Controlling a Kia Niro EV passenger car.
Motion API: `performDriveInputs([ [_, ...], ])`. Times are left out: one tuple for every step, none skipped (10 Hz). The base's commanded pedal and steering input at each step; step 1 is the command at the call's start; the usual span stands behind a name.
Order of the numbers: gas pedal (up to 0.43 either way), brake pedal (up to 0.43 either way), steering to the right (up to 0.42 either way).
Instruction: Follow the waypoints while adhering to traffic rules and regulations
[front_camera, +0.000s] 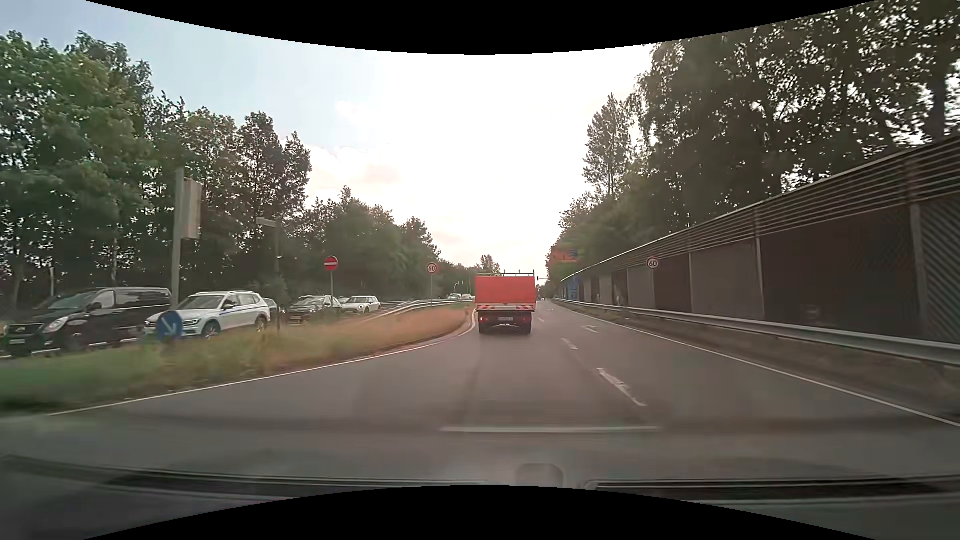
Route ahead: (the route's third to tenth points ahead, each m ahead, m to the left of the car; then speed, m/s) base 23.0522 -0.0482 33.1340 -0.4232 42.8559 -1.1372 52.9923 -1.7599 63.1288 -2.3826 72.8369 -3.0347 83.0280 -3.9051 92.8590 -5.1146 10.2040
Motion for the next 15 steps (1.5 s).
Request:
performDriveInputs([
  [0.15, 0.0, 0.005],
  [0.15, 0.0, 0.005],
  [0.15, 0.0, 0.006],
  [0.15, 0.0, 0.006],
  [0.15, 0.0, 0.006],
  [0.15, 0.0, 0.006],
  [0.157, 0.0, 0.006],
  [0.157, 0.0, 0.006],
  [0.157, 0.0, 0.006],
  [0.157, 0.0, 0.006],
  [0.157, 0.0, 0.006],
  [0.157, 0.0, 0.006],
  [0.169, 0.0, 0.005],
  [0.197, 0.0, 0.005],
  [0.228, 0.0, 0.004],
])
